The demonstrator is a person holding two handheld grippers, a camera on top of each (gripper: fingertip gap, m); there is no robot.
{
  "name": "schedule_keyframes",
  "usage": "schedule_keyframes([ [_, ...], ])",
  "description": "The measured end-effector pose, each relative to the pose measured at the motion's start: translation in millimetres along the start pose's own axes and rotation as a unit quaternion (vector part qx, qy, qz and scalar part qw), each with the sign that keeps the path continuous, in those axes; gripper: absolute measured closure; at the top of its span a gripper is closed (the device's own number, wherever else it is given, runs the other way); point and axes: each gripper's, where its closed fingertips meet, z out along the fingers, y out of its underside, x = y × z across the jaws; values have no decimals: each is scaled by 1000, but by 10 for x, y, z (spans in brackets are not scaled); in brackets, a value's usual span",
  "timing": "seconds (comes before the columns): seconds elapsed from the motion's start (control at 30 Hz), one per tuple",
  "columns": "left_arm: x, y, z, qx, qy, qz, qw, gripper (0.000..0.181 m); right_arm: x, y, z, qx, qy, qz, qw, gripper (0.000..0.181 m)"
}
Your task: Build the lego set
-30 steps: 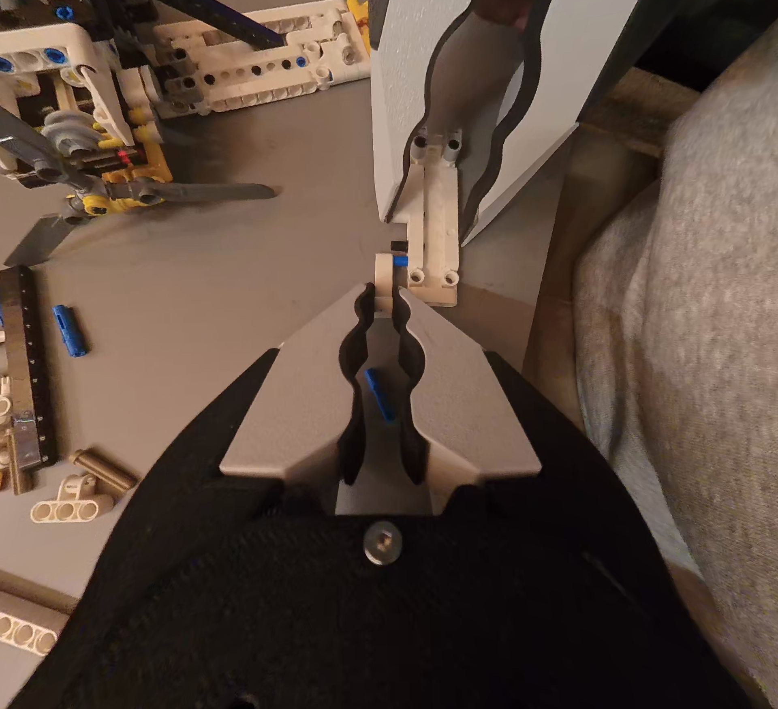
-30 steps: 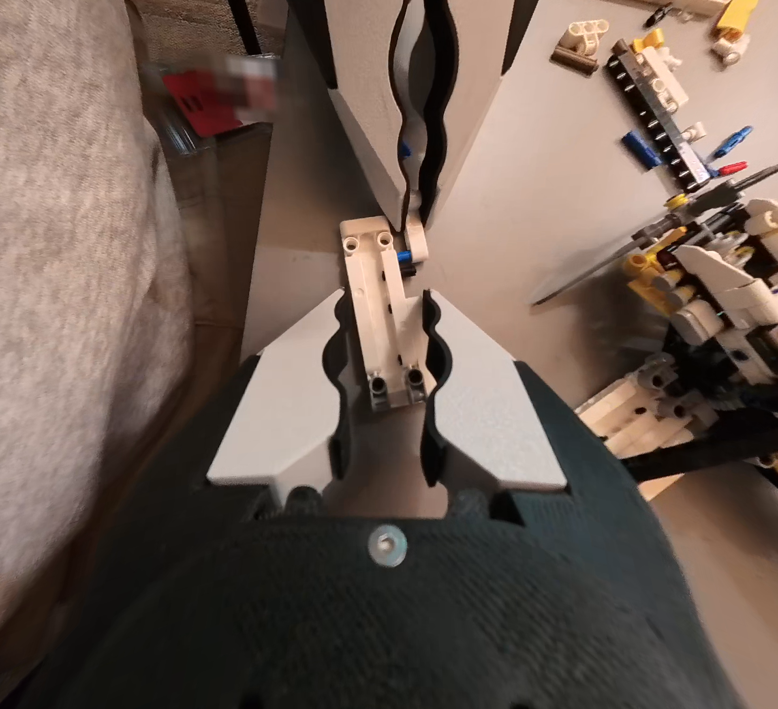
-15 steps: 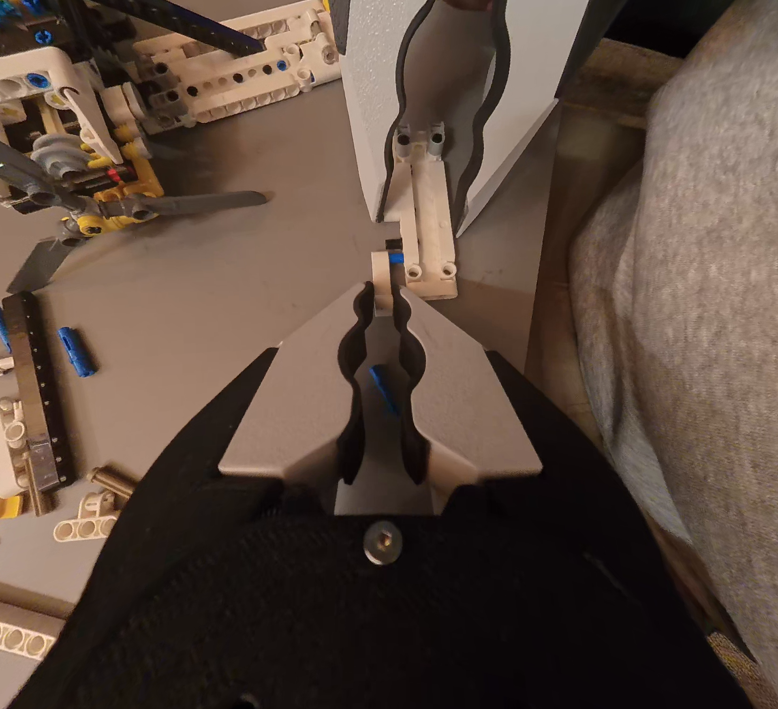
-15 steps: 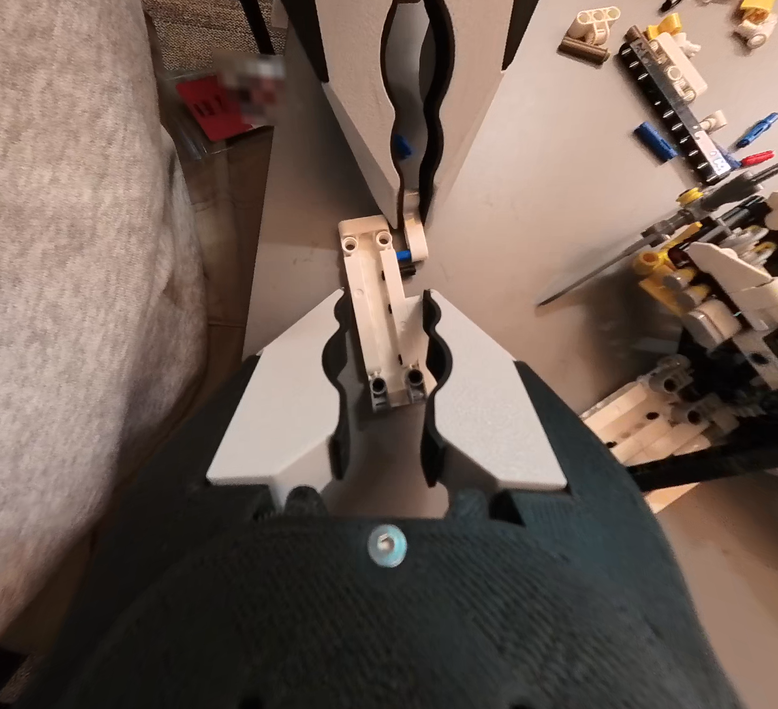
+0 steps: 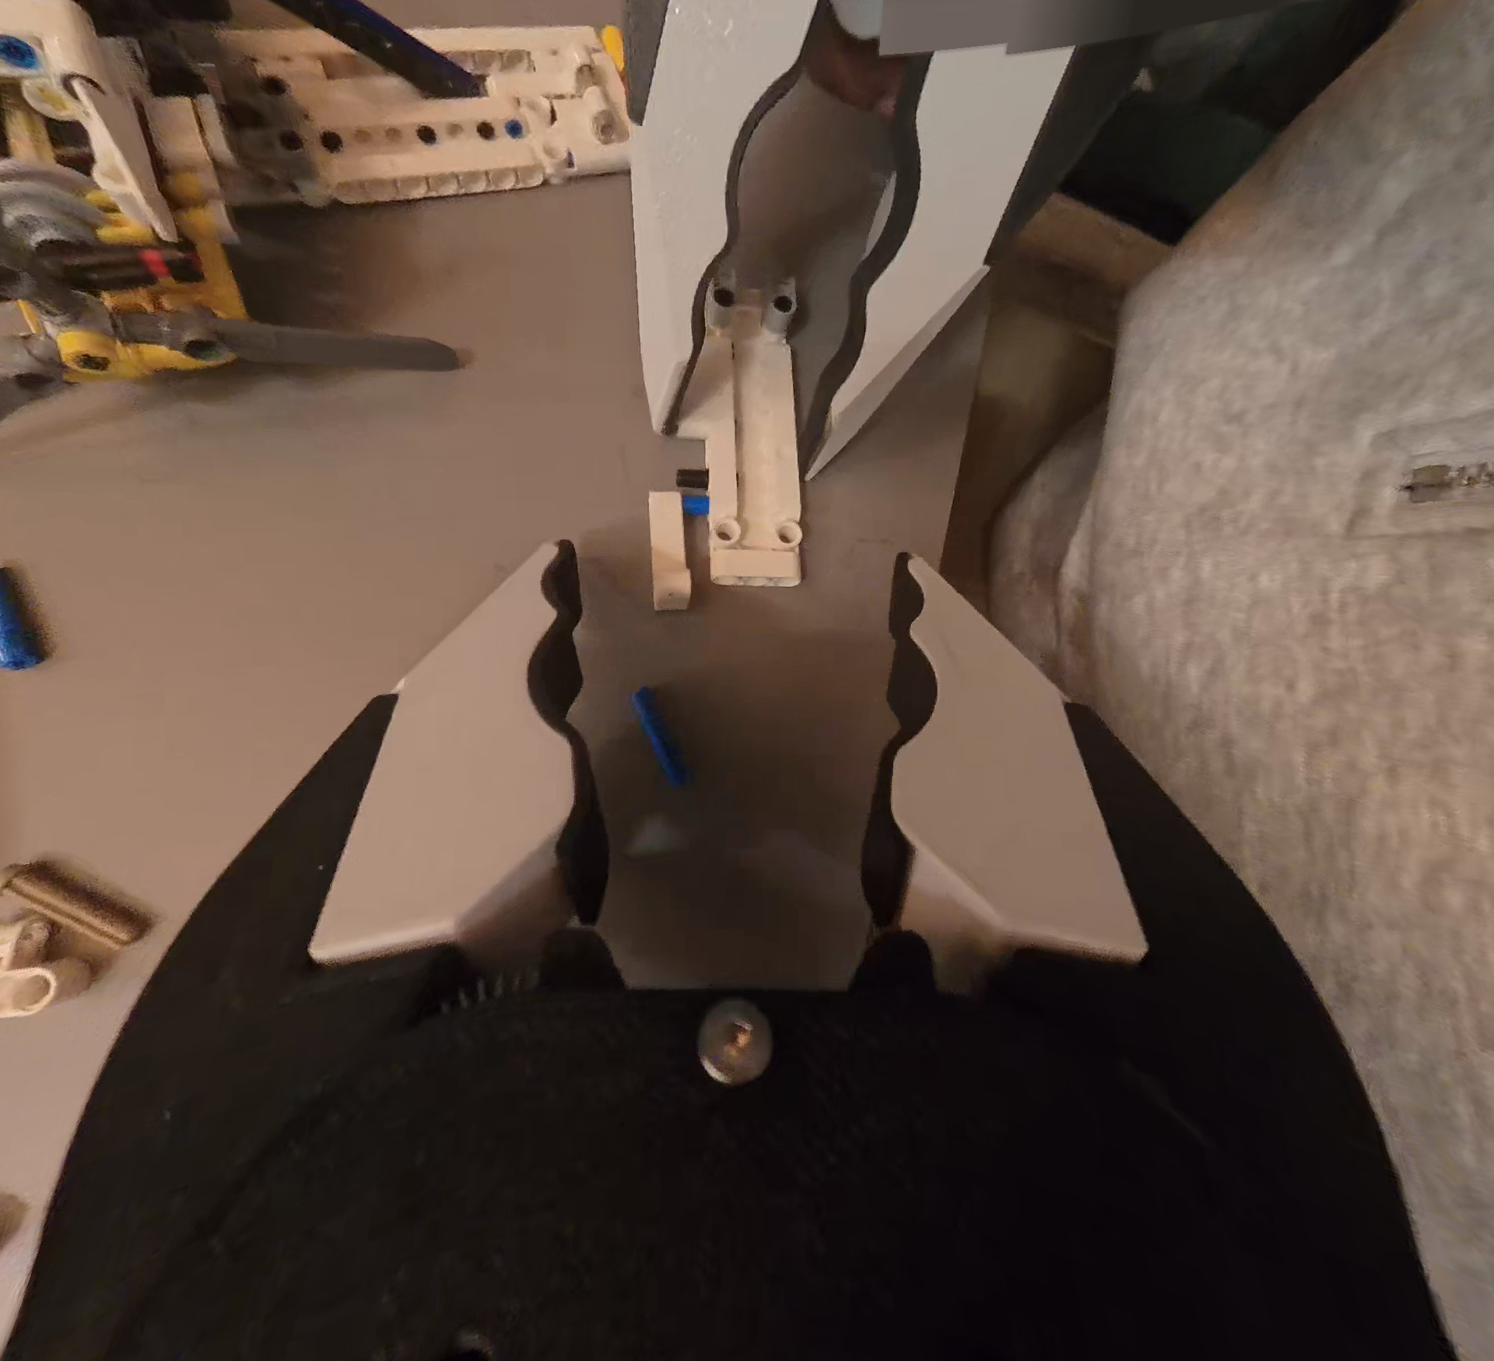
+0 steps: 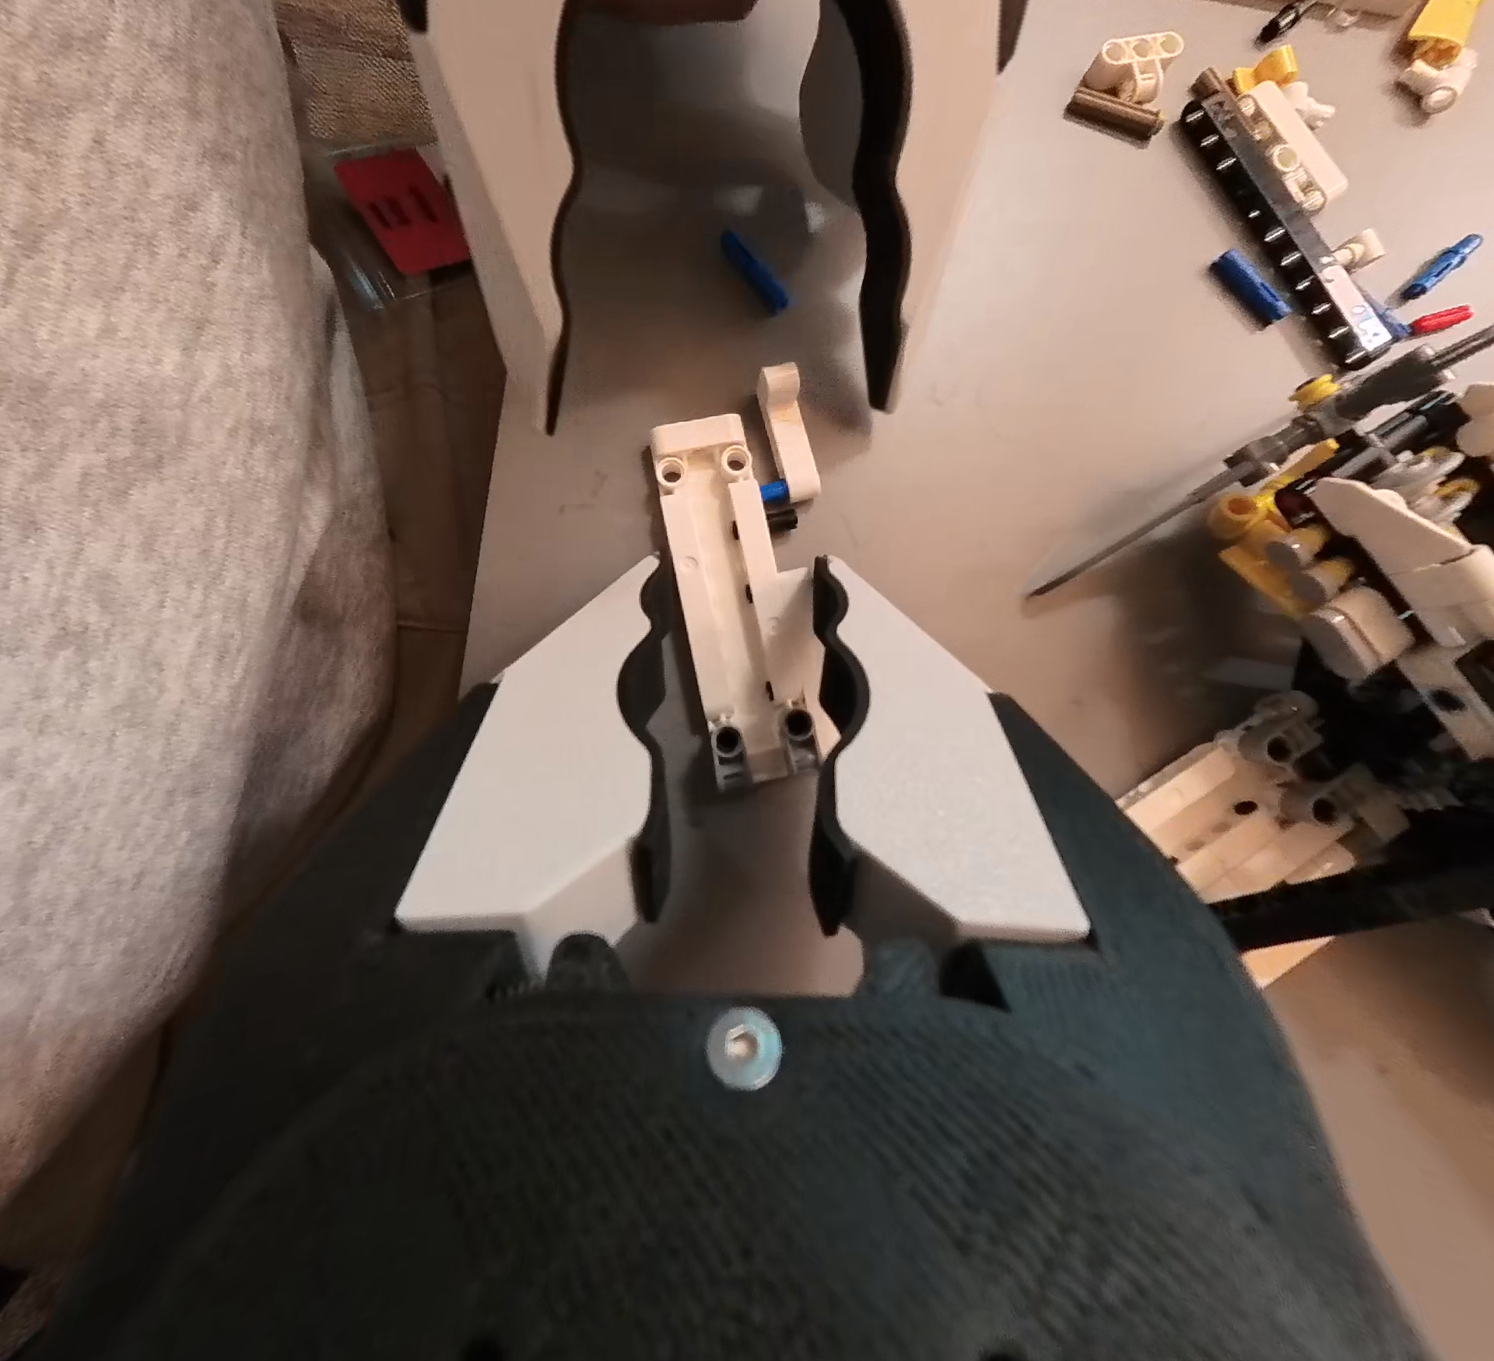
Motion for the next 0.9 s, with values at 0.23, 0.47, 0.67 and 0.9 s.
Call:
schedule_keyframes([
  [0.23, 31, -24, 151, -24, -18, 20, 999, 110, 0, 0, 2, 1, -2, -1, 1000, 148],
  [0.47, 9, -39, 191, -29, -34, 29, 999, 134, -2, -2, 1, 8, -2, -3, 1000, 148],
  [0.67, -31, -41, 194, -29, -55, 28, 998, 142, -8, 1, -4, 14, 0, -2, 1000, 149],
  [0.9, -24, -45, 199, -30, -49, 31, 998, 142, -15, 1, -5, 12, -11, 0, 1000, 149],
])
